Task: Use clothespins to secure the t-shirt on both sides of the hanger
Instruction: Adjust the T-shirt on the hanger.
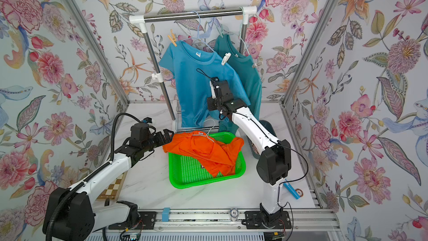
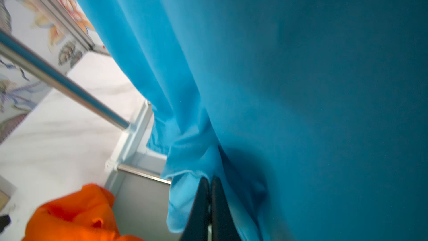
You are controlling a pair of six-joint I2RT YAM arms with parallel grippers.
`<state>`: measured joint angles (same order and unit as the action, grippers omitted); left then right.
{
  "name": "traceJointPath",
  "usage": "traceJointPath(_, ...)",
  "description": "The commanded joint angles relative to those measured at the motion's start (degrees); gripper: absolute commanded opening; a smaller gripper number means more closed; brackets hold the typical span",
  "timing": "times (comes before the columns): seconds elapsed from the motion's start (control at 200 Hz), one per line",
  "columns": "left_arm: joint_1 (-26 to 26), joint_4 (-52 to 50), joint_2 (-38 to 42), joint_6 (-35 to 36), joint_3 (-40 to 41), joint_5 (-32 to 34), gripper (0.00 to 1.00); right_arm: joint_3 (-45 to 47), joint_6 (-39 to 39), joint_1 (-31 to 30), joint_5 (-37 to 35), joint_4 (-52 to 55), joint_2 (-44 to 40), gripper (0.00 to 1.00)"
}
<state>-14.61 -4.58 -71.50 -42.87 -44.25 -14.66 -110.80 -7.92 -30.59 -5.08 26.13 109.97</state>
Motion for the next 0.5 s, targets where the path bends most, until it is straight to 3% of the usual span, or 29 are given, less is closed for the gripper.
traceJointPath(0.0, 0.5, 0.7, -0.6, -0.3, -0.7, -0.6, 1.0, -3.0, 0.8, 0.6, -0.9, 1.2, 6.2, 0.0)
traceJointPath(0.12, 0.5, 0.3, -0.7, -0.1, -0.8, -0.4, 1.0, -4.7, 1.0, 1.5, -0.6, 1.4, 10.5, 0.0)
traceJointPath(0.395, 0.5, 0.2, -0.7, -0.4, -0.9, -0.5, 1.0, -17.2, 2.4, 0.0, 8.7, 6.5, 25.2, 0.02)
traceJointPath(0.43, 0.5, 0.1, -0.6, -0.4, -0.9, -0.5, 1.0, -18.1, 2.0, -0.3, 8.7, 7.1, 26.2, 0.09)
traceJointPath(0.495, 0.4, -0.1, -0.4, -0.3, -0.9, -0.5, 1.0, -18.3, 1.2, -0.3, 7.8, 7.5, 26.8, 0.33)
